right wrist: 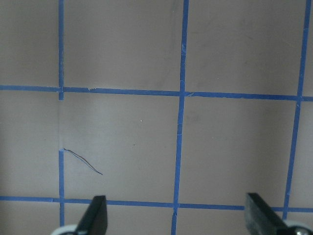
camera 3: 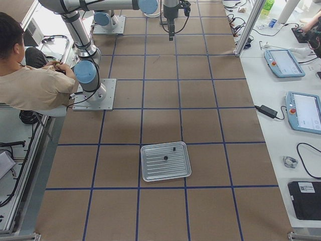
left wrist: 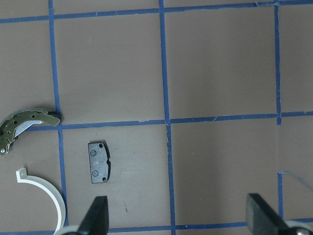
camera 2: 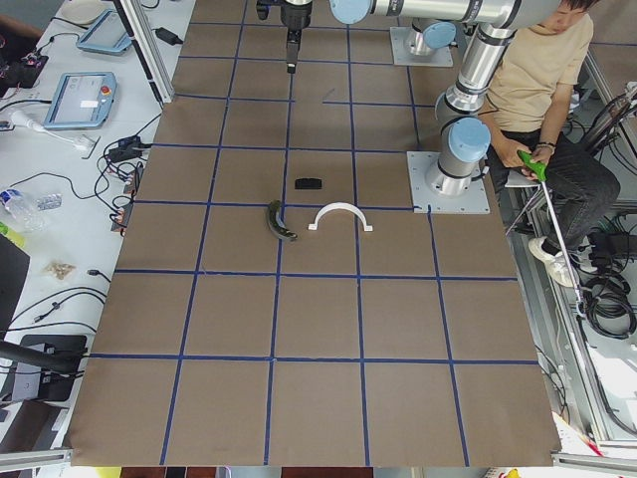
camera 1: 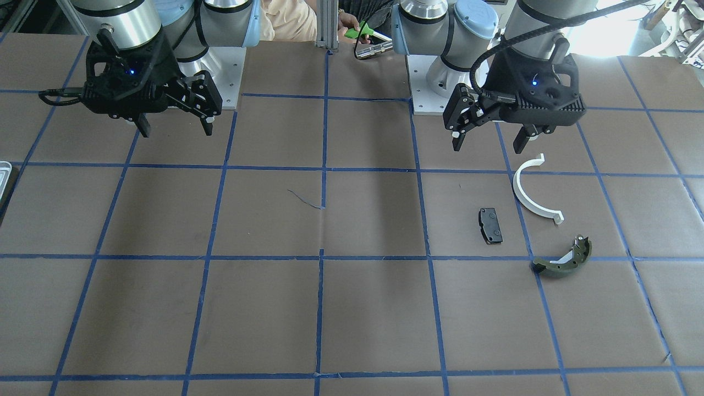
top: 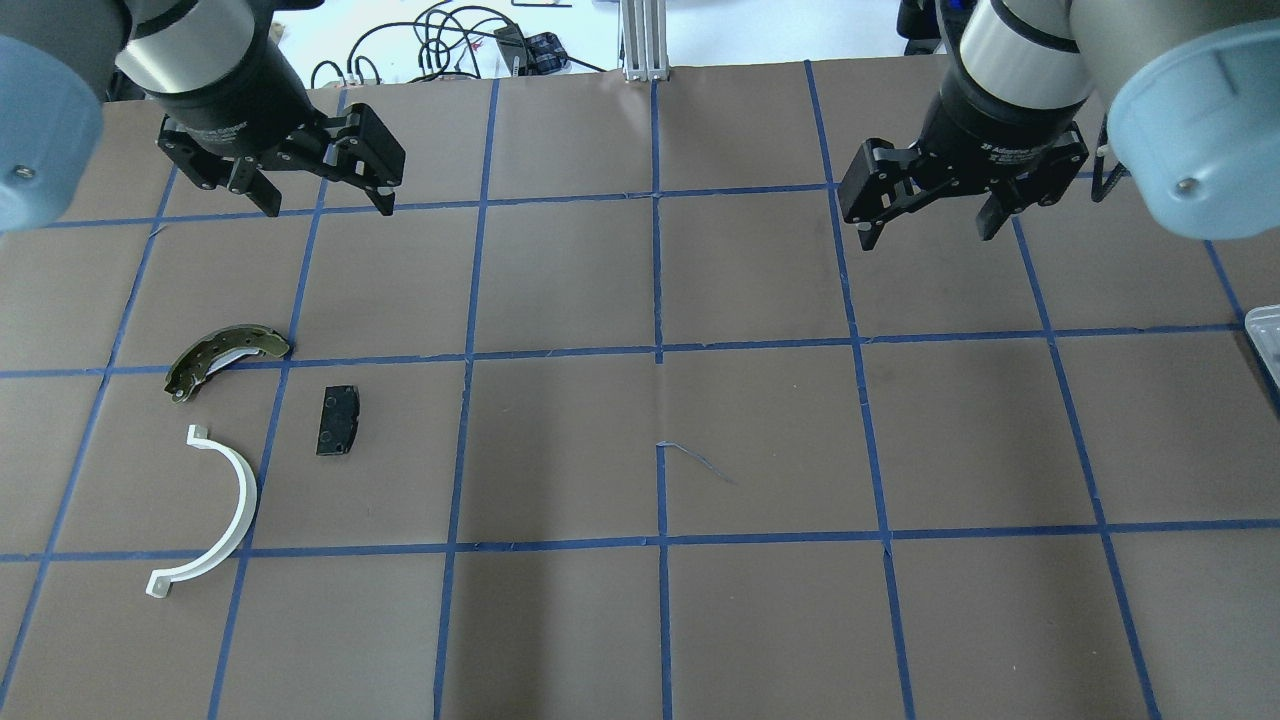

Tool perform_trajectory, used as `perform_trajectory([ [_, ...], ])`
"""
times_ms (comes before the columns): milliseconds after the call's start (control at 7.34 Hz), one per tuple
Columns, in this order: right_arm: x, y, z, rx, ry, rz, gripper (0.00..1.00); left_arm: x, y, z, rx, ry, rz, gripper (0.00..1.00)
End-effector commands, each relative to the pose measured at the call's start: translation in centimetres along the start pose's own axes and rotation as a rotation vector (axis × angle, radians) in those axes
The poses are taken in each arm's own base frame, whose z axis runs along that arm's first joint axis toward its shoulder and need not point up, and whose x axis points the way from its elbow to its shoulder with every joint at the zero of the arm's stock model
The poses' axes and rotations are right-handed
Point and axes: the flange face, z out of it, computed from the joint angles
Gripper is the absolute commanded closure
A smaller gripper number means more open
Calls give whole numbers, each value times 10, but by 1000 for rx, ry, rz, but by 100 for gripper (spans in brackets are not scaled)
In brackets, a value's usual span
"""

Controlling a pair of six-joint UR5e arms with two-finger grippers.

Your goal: Place bearing gear from tray to pile

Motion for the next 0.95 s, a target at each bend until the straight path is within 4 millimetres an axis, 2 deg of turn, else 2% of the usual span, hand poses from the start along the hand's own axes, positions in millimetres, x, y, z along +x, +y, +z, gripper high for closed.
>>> perform_trajectory([
  [0,1,3,6,-17,-3,-10,0,1,-4,6,-5,8,0,0],
  [272,2,3,21,-37,-5,-11,0,1,-4,5,-4,5,2,0],
  [545,4,1,20,-26,5,-10,0,1,-4,5,-4,5,2,0],
  [817,4,2,32,-35,-17,-6,0,1,-4,5,-4,4,2,0],
])
